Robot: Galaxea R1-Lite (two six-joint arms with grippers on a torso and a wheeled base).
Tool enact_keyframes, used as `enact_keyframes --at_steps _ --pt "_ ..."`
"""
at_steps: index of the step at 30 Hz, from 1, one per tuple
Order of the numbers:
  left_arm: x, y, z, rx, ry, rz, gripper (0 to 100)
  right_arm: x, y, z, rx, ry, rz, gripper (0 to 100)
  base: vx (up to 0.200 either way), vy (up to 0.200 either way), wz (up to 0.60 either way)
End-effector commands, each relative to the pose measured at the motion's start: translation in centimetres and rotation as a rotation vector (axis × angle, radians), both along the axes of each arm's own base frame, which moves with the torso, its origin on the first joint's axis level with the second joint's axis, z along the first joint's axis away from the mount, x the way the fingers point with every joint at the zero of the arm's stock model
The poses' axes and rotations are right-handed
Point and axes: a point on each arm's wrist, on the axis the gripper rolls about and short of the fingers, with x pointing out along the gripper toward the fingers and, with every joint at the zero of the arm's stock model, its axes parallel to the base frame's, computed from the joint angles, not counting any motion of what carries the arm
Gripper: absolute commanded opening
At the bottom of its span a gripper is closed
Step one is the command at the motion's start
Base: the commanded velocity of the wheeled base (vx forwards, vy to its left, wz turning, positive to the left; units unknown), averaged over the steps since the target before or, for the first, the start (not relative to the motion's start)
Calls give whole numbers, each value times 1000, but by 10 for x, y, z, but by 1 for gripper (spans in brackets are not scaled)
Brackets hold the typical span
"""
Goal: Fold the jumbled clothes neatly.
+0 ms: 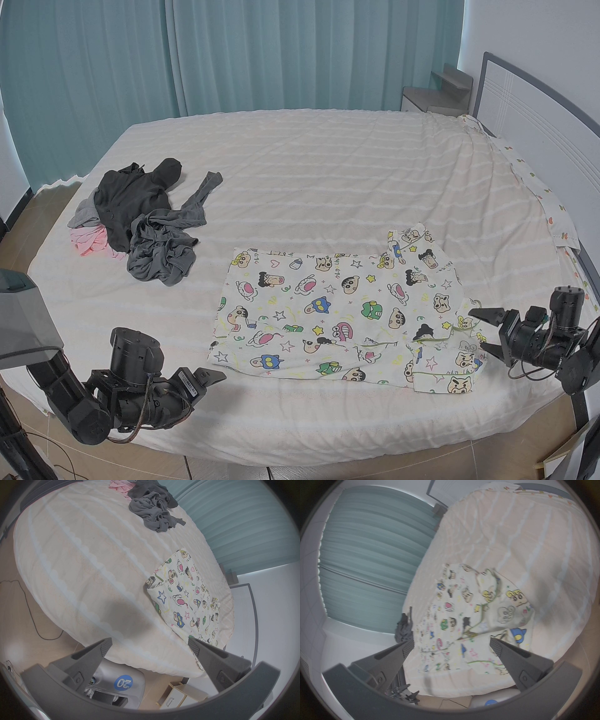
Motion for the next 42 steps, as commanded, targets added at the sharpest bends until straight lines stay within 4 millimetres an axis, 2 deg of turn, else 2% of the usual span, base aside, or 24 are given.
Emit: enact_keyframes --at_steps 1,7,15,24,39,42 --pt "-5 2 9 -23 -30 -5 100 -26 7 52 53 -185 26 100 0 0 0" --pt "-8 3 8 -27 -33 -10 100 -39 15 54 66 -184 46 100 133 0 0" --pt "-11 4 6 -37 -46 -24 100 -61 17 75 58 -275 46 100 200 0 0" --pt "-11 4 5 -35 -40 -24 100 -68 22 79 59 -250 74 100 200 0 0" --pt "-9 3 5 -41 -44 -19 100 -75 24 82 46 -263 78 100 0 0 0" --pt "-8 2 5 -42 -47 -18 100 -75 24 81 41 -259 78 100 0 -200 0"
